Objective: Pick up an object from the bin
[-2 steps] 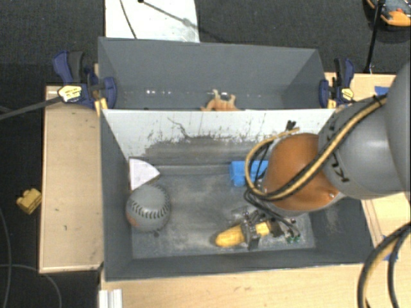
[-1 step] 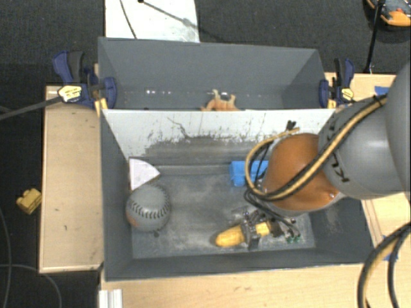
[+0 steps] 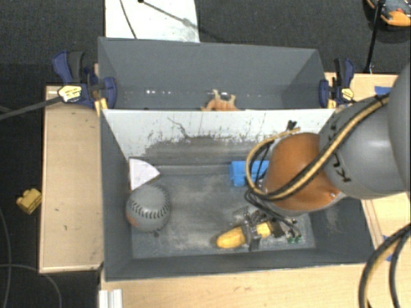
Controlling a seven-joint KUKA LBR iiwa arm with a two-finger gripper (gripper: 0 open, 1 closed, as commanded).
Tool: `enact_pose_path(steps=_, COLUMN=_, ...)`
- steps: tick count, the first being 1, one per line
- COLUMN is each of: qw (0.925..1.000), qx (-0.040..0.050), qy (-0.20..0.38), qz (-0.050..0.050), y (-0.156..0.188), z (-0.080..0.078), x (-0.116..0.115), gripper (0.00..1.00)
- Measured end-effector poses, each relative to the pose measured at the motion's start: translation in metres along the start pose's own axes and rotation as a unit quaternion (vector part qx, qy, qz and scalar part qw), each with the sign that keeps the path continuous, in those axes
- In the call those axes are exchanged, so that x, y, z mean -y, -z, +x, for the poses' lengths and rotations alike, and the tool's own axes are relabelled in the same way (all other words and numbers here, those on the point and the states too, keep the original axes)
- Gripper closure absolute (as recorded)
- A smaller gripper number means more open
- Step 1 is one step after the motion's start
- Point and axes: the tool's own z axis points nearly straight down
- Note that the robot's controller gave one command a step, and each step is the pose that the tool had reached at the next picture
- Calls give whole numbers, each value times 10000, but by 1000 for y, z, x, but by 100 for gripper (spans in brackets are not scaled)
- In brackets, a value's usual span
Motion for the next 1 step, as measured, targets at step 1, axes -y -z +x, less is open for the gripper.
enact_pose_path(steps=1, qw=10000, qx=-29, qy=3, qz=-2, y=12, z=1, x=0, gripper=100)
